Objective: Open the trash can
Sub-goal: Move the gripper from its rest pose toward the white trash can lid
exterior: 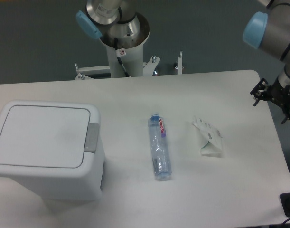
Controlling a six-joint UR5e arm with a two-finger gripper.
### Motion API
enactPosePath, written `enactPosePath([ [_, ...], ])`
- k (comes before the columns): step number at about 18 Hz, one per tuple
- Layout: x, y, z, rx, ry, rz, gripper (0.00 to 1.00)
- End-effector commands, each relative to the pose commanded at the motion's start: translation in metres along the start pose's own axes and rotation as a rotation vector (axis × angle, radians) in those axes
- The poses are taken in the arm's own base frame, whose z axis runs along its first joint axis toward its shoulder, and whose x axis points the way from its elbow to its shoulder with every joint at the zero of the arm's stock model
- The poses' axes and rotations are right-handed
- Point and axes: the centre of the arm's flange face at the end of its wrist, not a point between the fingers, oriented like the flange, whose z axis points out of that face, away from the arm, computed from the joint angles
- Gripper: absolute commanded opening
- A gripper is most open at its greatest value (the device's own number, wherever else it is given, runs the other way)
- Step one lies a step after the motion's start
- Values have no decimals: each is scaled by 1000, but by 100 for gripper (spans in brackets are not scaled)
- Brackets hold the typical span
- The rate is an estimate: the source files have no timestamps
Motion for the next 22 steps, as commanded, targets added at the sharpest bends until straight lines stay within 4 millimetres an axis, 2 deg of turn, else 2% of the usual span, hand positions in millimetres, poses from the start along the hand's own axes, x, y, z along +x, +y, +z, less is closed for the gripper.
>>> enactPosePath([
  [9, 6, -14, 9, 4, -25, 9, 100],
  [16, 15, -51, 10, 133, -3, -222, 100],
  [18, 26, -76, 7, 160, 10, -301, 100],
  [21, 35, -113, 5, 193, 13, -332, 100],
  [22, 39, -121, 2, 210, 19, -357, 100],
])
